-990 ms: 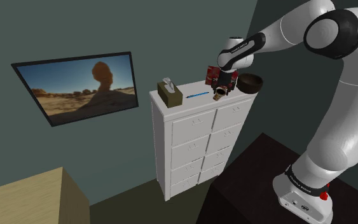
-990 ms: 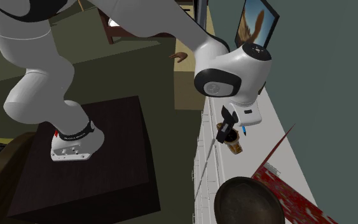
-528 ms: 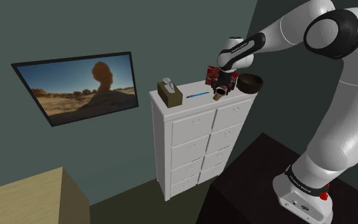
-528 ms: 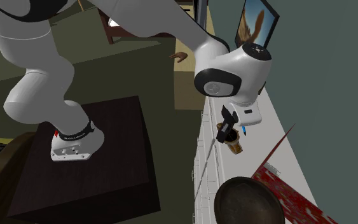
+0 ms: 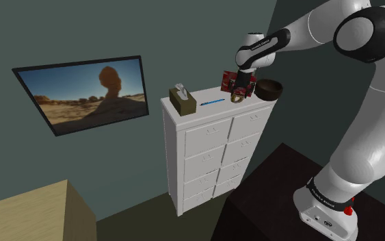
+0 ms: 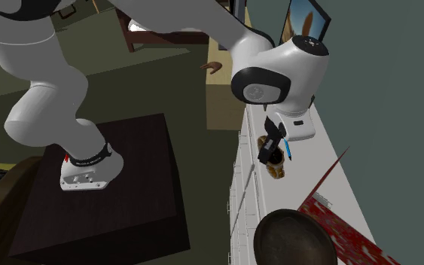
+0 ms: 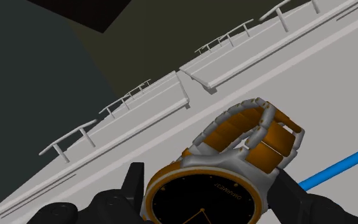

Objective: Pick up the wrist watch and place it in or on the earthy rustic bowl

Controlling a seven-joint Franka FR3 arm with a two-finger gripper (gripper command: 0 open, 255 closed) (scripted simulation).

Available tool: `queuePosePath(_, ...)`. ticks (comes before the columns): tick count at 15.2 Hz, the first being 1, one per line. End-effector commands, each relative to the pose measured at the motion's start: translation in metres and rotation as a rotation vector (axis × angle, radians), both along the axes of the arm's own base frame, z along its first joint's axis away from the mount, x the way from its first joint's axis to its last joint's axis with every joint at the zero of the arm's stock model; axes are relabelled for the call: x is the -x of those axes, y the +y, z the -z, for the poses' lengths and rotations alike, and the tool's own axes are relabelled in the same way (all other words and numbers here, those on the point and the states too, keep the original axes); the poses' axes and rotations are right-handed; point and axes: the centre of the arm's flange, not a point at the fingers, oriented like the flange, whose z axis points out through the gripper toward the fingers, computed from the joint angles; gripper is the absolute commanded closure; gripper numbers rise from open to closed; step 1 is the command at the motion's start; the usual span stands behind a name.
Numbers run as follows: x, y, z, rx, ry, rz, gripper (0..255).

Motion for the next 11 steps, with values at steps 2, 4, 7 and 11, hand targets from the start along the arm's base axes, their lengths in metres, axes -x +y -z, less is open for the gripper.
queuePosePath(2, 0.0, 0.001, -0.016, 0.0, 0.0, 0.0, 255)
queuePosePath(4, 0.0, 0.001, -0.026, 0.0, 0.0, 0.0, 255)
queuePosePath(7, 0.0, 0.001, -0.042, 0.0, 0.0, 0.0, 255)
queuePosePath(11, 0.0, 0.001, -0.063, 0.0, 0.0, 0.0, 255)
